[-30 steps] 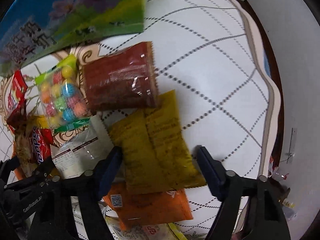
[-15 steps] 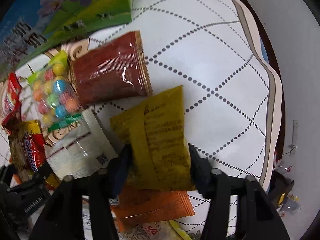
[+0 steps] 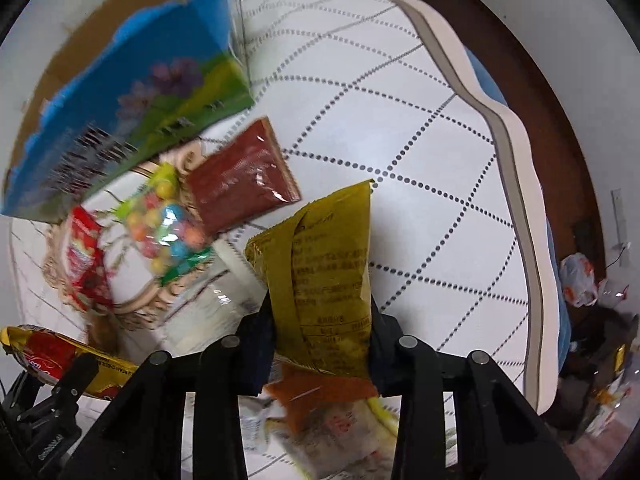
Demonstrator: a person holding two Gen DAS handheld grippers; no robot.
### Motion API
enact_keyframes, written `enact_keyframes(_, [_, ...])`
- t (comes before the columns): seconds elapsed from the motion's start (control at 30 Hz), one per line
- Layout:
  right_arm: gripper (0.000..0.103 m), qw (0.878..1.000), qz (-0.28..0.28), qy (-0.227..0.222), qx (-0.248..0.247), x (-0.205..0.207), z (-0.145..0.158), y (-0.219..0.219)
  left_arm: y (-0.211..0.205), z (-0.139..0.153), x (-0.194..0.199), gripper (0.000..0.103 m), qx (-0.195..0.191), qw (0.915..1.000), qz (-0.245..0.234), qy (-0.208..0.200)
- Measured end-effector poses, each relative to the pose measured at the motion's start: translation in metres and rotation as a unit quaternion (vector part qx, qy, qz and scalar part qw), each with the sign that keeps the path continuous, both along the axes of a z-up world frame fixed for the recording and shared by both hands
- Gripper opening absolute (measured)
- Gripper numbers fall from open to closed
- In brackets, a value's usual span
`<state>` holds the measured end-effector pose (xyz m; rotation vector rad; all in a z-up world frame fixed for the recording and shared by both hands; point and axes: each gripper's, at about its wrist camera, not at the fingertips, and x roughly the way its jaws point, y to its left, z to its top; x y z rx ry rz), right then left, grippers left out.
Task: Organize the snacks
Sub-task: 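Carry both packs into the cardboard box and open both tools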
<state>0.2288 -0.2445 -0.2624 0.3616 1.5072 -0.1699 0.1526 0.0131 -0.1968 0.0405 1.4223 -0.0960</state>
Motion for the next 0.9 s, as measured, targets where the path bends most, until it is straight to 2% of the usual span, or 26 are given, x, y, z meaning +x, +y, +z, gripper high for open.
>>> enact_keyframes(0.1, [0.039, 0.999, -0.01, -0.031, 0.015, -0.001, 0.028, 0.007, 0.002, 0.028, 0.001, 0.085, -0.023, 0.9996, -0.009, -0.015])
enact_keyframes(0.2, [0.039, 0.997, -0.009, -0.071, 0.03, 0.0, 0.076, 0.017, -0.001, 0.062, 0.017, 0.085, -0.042, 0.9981, -0.025, -0.037])
enact_keyframes(0.27, [0.039, 0.994, -0.006, -0.095, 0.045, 0.004, 0.11, 0.005, -0.005, 0.081, 0.035, 0.085, -0.056, 0.9968, -0.033, -0.047])
enact_keyframes(0.33, [0.039, 0.992, -0.002, -0.118, 0.052, 0.014, 0.128, 0.011, -0.008, 0.1, 0.055, 0.085, -0.072, 0.9953, -0.037, -0.053])
enact_keyframes(0.47, [0.039, 0.986, 0.012, -0.153, 0.069, 0.043, 0.171, 0.006, -0.016, 0.113, 0.112, 0.085, -0.087, 0.9939, -0.045, -0.051])
enact_keyframes(0.57, [0.039, 0.983, 0.025, -0.165, 0.082, 0.078, 0.182, 0.011, -0.019, 0.122, 0.157, 0.085, -0.082, 0.9946, -0.041, -0.05])
enact_keyframes(0.67, [0.039, 0.981, 0.04, -0.173, 0.082, 0.121, 0.178, 0.017, -0.02, 0.12, 0.206, 0.085, -0.078, 0.9957, -0.035, -0.036])
enact_keyframes(0.8, [0.039, 0.979, 0.053, -0.173, 0.091, 0.176, 0.159, 0.026, -0.022, 0.101, 0.261, 0.085, -0.073, 0.9967, -0.034, -0.007])
enact_keyframes(0.9, [0.039, 0.979, 0.065, -0.17, 0.093, 0.211, 0.138, 0.035, -0.021, 0.074, 0.294, 0.085, -0.077, 0.9959, -0.035, 0.031])
